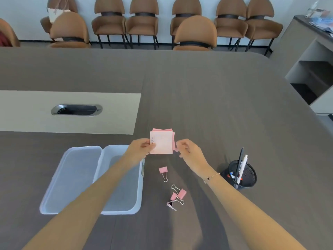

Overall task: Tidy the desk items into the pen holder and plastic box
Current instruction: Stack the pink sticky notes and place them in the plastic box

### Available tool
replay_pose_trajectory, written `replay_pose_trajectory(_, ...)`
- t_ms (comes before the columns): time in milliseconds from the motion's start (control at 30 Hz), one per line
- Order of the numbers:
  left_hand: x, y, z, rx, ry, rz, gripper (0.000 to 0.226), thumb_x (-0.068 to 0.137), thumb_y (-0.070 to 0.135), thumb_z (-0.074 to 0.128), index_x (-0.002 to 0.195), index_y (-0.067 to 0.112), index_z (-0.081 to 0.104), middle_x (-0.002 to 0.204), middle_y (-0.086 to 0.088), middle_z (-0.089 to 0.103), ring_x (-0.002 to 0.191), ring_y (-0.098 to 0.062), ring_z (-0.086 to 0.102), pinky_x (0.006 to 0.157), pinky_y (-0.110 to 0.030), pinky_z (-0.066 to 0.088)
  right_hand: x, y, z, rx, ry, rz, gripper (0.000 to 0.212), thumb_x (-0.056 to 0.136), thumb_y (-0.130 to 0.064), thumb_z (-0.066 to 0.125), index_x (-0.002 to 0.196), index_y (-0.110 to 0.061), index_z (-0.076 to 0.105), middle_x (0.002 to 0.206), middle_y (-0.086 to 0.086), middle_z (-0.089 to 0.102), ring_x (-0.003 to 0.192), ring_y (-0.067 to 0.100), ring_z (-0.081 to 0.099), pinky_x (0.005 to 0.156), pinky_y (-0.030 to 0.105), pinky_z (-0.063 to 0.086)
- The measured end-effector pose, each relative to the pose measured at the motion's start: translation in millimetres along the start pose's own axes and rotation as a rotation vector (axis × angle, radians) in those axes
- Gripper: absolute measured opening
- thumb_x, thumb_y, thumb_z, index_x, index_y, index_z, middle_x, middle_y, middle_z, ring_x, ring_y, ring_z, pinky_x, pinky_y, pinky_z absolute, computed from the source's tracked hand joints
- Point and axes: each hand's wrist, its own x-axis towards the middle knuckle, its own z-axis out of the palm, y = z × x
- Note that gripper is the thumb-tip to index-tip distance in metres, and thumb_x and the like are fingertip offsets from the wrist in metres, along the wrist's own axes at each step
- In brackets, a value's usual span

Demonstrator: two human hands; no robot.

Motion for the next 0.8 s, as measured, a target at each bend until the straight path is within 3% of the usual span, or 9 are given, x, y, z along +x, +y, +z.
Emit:
replay_pose_trajectory(100, -10, -12, -56, 0.038, -0.022, -0.093, 0.011, 0.093, 0.022, 0.058, 0.085, 0.018, 0.064, 0.071, 0.004, 0.058, 0.062, -0.012, 0.047, 0.057, -0.021, 0.038, 2, -12, 12, -0.030, -0.071, 0.026, 0.024, 0.099, -0.022, 0.039, 0.109, -0.014, 0.060, 0.092, -0.002, 0.066, 0.071, 0.005, 0.058, 0.053, 0.003, 0.043)
replay_pose_trajectory(200, -18, -42, -93, 0.086, 0.011, -0.233, 0.012, 0.095, 0.018, 0.053, 0.089, 0.011, 0.061, 0.071, -0.001, 0.053, 0.060, -0.015, 0.043, 0.054, -0.022, 0.036, -2, -4, 25, -0.061, -0.114, 0.058, 0.023, 0.098, -0.016, 0.039, 0.104, -0.017, 0.062, 0.095, 0.001, 0.068, 0.068, 0.007, 0.058, 0.055, 0.007, 0.043)
replay_pose_trajectory(300, -17, -67, -93, 0.142, -0.006, -0.342, 0.013, 0.096, 0.014, 0.047, 0.095, 0.004, 0.055, 0.065, -0.002, 0.045, 0.054, -0.017, 0.038, 0.052, -0.022, 0.033, -8, 13, 21, -0.094, -0.109, 0.110, 0.025, 0.095, -0.012, 0.040, 0.096, -0.020, 0.063, 0.093, -0.001, 0.069, 0.069, 0.011, 0.060, 0.060, 0.014, 0.041)
replay_pose_trajectory(467, -13, -101, -66, 0.226, -0.094, -0.447, 0.021, 0.098, 0.015, 0.043, 0.112, 0.006, 0.056, 0.072, -0.004, 0.047, 0.057, -0.016, 0.039, 0.051, -0.023, 0.032, -19, 41, 18, -0.168, -0.126, 0.144, 0.026, 0.094, -0.008, 0.041, 0.095, -0.018, 0.065, 0.091, 0.000, 0.068, 0.070, 0.010, 0.060, 0.057, 0.006, 0.042)
replay_pose_trajectory(633, -1, -128, -41, 0.260, 0.026, -0.386, 0.020, 0.095, 0.023, 0.047, 0.081, 0.010, 0.053, 0.079, -0.007, 0.053, 0.072, -0.023, 0.048, 0.067, -0.030, 0.041, -22, 67, 19, -0.235, -0.163, 0.144, 0.035, 0.089, 0.001, 0.039, 0.087, -0.023, 0.064, 0.090, -0.002, 0.066, 0.077, 0.017, 0.056, 0.067, 0.010, 0.042)
replay_pose_trajectory(733, -2, -132, -34, 0.321, 0.200, -0.266, 0.030, 0.092, 0.022, 0.054, 0.064, 0.009, 0.052, 0.062, -0.002, 0.049, 0.057, -0.016, 0.043, 0.055, -0.026, 0.034, -26, 73, 22, -0.285, -0.200, 0.154, 0.033, 0.089, 0.001, 0.039, 0.088, -0.022, 0.063, 0.090, -0.005, 0.064, 0.077, 0.010, 0.057, 0.066, 0.004, 0.039)
replay_pose_trajectory(800, -4, -132, -32, 0.356, 0.228, -0.214, 0.024, 0.087, 0.022, 0.059, 0.070, 0.006, 0.063, 0.069, -0.003, 0.060, 0.060, -0.016, 0.052, 0.057, -0.028, 0.042, -27, 77, 23, -0.313, -0.220, 0.155, 0.030, 0.092, -0.002, 0.041, 0.092, -0.022, 0.064, 0.096, -0.004, 0.065, 0.081, 0.008, 0.058, 0.066, 0.002, 0.038)
